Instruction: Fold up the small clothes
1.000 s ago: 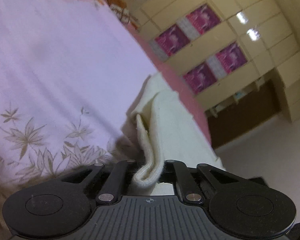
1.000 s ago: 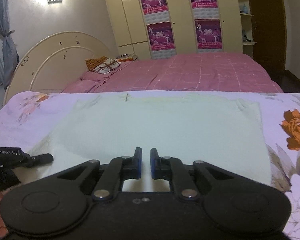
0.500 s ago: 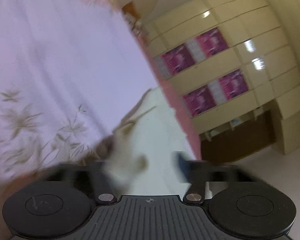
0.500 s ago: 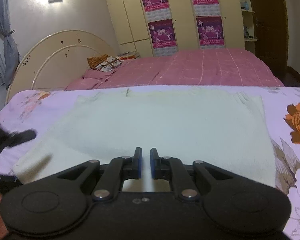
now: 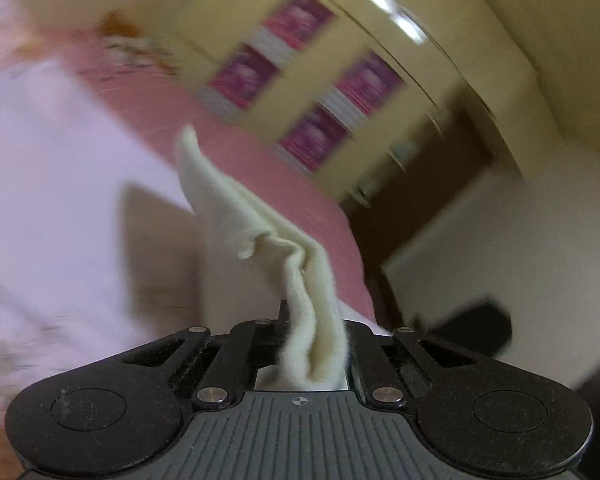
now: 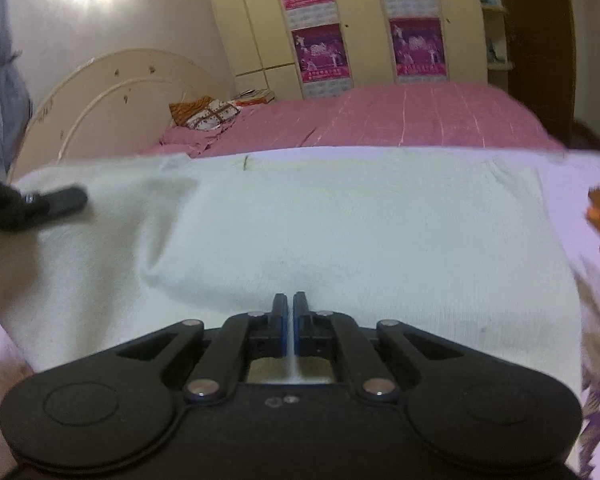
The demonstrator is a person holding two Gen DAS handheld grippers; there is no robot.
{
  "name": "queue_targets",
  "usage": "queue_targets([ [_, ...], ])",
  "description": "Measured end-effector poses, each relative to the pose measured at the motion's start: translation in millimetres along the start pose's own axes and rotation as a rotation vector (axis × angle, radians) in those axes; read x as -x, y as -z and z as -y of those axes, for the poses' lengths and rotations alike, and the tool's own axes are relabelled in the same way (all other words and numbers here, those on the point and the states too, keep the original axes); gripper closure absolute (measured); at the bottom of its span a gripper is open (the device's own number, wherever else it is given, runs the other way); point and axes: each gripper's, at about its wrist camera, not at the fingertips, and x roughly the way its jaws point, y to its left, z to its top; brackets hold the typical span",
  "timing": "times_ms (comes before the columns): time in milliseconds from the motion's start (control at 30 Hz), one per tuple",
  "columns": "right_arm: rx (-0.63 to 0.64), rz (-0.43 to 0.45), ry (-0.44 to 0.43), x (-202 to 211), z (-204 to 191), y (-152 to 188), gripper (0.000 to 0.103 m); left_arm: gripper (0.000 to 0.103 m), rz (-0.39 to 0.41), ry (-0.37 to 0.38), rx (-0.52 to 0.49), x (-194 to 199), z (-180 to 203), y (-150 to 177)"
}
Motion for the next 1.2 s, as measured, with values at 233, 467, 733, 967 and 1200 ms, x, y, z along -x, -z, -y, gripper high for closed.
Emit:
queue_targets([
  [233,-0.398,0.058,-0.078,44,85,5,0.086,0.096,-0.239,0.023,-0.240,-75,89,30],
  [467,-0.666,0.118,-0.196,104,174,28,0.065,0.030,-0.175,0.145,-0.243,-52,104,20],
  [733,-0.636,0.103,-0.253,100,166,20,0.065,0.030,-0.139,-0.110,-0.160,-74,9,-57],
  [967,-0.502,0.022,-0.156,64,144,1,0.068,0.030,-0.236,-0.156,-0.259,-111,0,-45],
  [1200,-0.303,0.013,-0.090,62,117,-9,0.091,0.030,-0.210,-0.137,-0.268,-94,6,-43],
])
